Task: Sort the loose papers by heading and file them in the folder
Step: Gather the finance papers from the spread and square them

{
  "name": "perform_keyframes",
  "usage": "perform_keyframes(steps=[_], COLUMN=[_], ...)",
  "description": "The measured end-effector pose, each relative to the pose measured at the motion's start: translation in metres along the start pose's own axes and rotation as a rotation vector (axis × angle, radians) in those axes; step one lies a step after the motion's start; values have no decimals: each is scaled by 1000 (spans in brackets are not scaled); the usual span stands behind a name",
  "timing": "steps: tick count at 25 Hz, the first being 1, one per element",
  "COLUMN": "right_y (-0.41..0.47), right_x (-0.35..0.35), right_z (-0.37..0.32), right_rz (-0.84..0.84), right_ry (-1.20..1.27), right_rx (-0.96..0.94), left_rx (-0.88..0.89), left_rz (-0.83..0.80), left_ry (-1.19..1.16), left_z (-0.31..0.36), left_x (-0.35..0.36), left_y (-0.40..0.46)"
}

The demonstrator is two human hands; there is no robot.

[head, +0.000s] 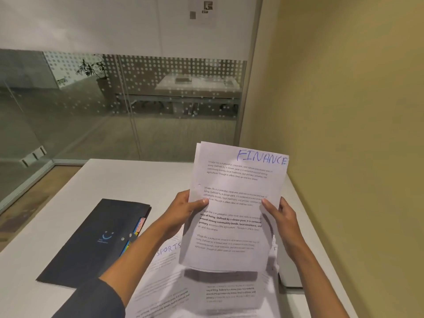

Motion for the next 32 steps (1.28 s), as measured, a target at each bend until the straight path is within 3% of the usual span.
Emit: perform_keyframes(steps=[4,11,18,24,32], right_y=[5,8,-1,-8,4], right_x=[9,23,26,27,21], right_z=[6,67,94,68,50], right_rz=[4,118,127,100,199], right_ry=[86,-119,-159,-280,-119], right_rx=[56,91,120,-82,-164], left_rx=[-24,-109,-149,-154,-90], left_rz=[15,207,221,169,210], left_ry=[10,160,108,111,52], left_z=[-18,-82,-106,-103,-92], left_x=[1,-12,-14,2,12], left_y=[-8,-24,-38,-33,-20])
Point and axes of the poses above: each hand's wrist, its own y-axis towards the middle knuckle, its own x-axis out of the palm, z = x × y, the point moved 3 cm from there along y, towards the middle knuckle, and after that the axes turned 14 degrees about x, right-handed, at the moved point
